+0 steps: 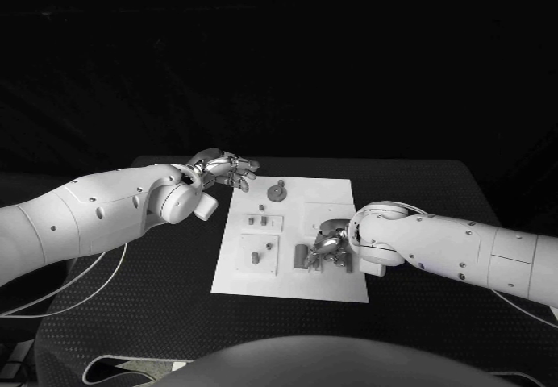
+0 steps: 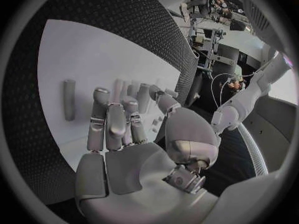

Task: Assemble the parts on the task board

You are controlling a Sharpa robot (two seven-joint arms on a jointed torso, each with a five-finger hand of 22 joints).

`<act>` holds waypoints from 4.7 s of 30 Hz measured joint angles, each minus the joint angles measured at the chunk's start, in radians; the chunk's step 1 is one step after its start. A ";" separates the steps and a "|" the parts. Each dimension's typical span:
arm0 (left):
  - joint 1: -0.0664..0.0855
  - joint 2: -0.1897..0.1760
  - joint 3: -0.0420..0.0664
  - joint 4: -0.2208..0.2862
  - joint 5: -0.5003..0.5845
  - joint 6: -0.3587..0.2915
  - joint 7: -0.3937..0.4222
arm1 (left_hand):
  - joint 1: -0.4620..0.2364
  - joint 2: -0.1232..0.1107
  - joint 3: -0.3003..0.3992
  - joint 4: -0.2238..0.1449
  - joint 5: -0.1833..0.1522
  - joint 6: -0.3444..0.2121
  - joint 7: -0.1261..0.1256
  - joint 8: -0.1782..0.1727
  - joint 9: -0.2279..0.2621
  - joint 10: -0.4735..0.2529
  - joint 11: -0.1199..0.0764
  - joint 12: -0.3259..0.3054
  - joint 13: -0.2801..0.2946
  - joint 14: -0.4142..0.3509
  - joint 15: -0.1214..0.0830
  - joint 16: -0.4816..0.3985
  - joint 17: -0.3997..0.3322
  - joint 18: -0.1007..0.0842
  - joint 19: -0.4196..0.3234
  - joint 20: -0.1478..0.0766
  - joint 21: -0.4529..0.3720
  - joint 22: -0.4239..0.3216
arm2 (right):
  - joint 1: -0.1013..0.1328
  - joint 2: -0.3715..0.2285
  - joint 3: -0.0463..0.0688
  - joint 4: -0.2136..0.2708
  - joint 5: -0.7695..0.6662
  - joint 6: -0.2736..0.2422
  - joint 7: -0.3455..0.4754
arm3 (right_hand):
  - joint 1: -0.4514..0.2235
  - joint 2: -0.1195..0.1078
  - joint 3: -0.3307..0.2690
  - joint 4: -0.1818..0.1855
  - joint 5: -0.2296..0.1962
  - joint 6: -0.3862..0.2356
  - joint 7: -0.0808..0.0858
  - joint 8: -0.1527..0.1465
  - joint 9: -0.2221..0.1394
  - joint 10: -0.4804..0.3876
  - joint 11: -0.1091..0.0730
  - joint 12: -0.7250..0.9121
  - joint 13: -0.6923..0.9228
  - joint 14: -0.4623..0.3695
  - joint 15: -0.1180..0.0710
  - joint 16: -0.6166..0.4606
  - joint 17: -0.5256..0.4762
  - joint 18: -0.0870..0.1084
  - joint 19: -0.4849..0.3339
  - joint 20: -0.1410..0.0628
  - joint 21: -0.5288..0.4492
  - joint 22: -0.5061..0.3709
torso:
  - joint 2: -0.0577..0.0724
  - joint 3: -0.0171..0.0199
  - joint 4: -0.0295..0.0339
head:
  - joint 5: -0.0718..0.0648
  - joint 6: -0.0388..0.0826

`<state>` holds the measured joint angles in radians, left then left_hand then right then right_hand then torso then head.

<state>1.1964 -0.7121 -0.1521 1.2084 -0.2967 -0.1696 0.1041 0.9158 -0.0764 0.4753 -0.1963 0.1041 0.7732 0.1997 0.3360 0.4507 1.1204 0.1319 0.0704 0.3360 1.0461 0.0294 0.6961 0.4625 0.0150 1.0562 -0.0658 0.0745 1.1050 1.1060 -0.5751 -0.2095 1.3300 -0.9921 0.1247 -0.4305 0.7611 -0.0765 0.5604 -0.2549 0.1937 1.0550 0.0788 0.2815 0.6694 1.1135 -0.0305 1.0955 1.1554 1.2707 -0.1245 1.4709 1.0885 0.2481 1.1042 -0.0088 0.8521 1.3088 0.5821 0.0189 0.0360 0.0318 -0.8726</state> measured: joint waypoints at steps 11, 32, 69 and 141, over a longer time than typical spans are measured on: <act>0.000 0.000 0.000 0.001 0.000 0.001 -0.002 | 0.000 0.000 0.003 -0.003 0.000 0.000 0.000 0.000 0.000 0.000 0.000 0.000 0.000 0.000 0.000 0.000 0.001 0.000 0.000 0.000 0.000 0.000 | -0.001 0.001 0.000 -0.005 -0.003 -0.010 -0.004 | 0.000 0.000 0.002 0.014 0.000 0.000 0.000 0.000 0.001 0.000 0.000 0.000 0.000 0.000 0.000 0.000 0.000 -0.001 0.004 -0.004 0.000 0.000 | 0.000 0.0000 0.0000 | -0.002 0.000; 0.000 -0.006 0.000 0.002 0.000 0.001 -0.002 | 0.000 0.000 0.003 -0.003 0.000 0.000 0.000 0.004 -0.001 0.000 0.000 0.000 0.001 0.000 0.000 0.000 0.003 0.000 0.000 0.000 0.000 0.000 | 0.045 -0.150 0.025 0.105 0.011 -0.074 0.032 | 0.005 -0.016 0.001 0.040 0.000 -0.028 0.013 -0.012 0.021 0.018 0.014 0.066 0.044 0.000 0.004 0.007 0.008 -0.001 0.011 -0.004 0.000 0.000 | 0.000 0.0000 -0.0012 | -0.009 0.000; 0.000 -0.007 -0.001 0.002 0.000 0.014 -0.003 | -0.004 0.004 0.003 -0.003 -0.005 0.000 0.000 0.004 -0.002 0.000 0.000 0.000 0.000 0.000 0.000 -0.004 0.006 0.000 0.000 0.000 0.000 0.000 | -0.054 -0.168 0.025 0.035 -0.172 -0.081 -0.050 | -0.036 -0.028 0.003 0.118 0.000 -0.005 -0.009 0.053 0.145 0.025 -0.004 0.078 0.051 0.010 -0.007 0.019 0.007 0.000 0.011 -0.003 0.000 0.000 | 0.000 0.0006 0.0005 | -0.036 0.003; 0.000 -0.007 -0.003 0.002 0.000 0.017 -0.008 | -0.004 0.004 0.003 -0.003 -0.005 0.000 0.000 0.004 -0.003 0.000 -0.001 0.000 0.000 -0.001 0.001 -0.008 0.010 0.000 0.000 0.000 0.000 0.000 | -0.078 -0.128 0.031 0.082 -0.003 -0.275 0.029 | 0.129 0.090 0.045 -0.020 -0.004 0.012 0.002 -0.061 0.063 0.047 0.010 0.081 0.030 0.008 0.003 0.026 -0.005 0.005 0.011 0.000 0.009 0.000 | 0.000 0.0000 0.0005 | -0.037 0.000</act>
<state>1.1963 -0.7194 -0.1549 1.2100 -0.2965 -0.1525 0.0966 0.9118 -0.0724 0.4780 -0.1990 0.0996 0.7733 0.1997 0.3397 0.4476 1.1208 0.1313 0.0704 0.3365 1.0447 0.0307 0.6883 0.4730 0.0149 1.0562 -0.0658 0.0745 1.1050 1.0277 -0.7032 -0.1788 1.4119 -0.9951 -0.1500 -0.4018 0.8905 0.0130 0.6054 -0.2747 0.1900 1.0671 0.0807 0.2209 0.7321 1.1602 -0.0201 1.1769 1.1853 1.2787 -0.1212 1.4964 1.0831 0.2528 1.1153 -0.0086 0.8616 1.3088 0.5826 0.0189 0.0364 -0.0048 -0.8725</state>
